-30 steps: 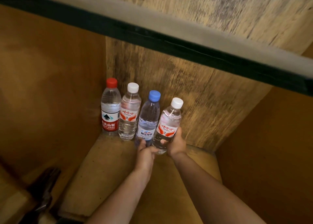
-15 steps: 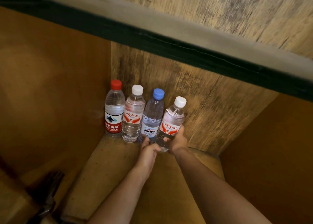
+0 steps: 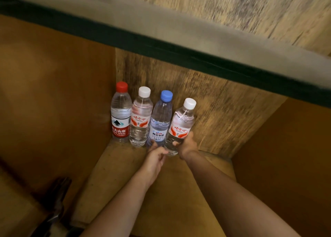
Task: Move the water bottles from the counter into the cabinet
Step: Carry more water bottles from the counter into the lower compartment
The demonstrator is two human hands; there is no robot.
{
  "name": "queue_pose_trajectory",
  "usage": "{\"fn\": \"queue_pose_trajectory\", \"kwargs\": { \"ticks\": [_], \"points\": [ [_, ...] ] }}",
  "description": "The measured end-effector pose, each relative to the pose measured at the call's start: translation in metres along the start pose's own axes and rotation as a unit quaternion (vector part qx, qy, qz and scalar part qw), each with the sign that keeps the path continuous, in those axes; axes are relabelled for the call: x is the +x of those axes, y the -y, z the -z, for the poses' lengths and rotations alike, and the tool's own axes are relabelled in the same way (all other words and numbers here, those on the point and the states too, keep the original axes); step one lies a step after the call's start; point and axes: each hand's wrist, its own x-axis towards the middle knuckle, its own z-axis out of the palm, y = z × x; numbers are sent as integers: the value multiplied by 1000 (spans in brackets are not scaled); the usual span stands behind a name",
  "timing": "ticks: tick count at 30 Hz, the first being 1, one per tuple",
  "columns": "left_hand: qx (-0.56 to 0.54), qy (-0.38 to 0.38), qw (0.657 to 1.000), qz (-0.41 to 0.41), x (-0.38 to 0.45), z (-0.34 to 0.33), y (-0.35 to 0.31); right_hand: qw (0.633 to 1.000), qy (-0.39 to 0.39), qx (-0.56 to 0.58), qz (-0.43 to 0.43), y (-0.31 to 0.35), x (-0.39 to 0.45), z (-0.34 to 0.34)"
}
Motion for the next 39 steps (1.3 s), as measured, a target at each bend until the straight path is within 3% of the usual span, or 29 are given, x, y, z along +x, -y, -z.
{"fn": "queue_pose_trajectory", "kwargs": {
  "ticks": [10,21,27,33,36,39],
  "points": [
    [219,-3,975,25,-63,8,11,995,64,77,22,-39,-71,5],
    [271,-5,957,102,-162,-29,74,986,126,55,93,-132,-227,133],
    [312,34,945,93,-212,-77,126,982,31,173,70,-188,-295,197],
    [377,153,910,81,-247,-128,194,973,-124,194,34,-262,-341,255],
    [383,187,903,46,-257,-152,224,949,-238,206,4,-300,-350,281],
    [388,215,896,23,-262,-175,248,926,-300,230,-12,-326,-347,296]
  ]
}}
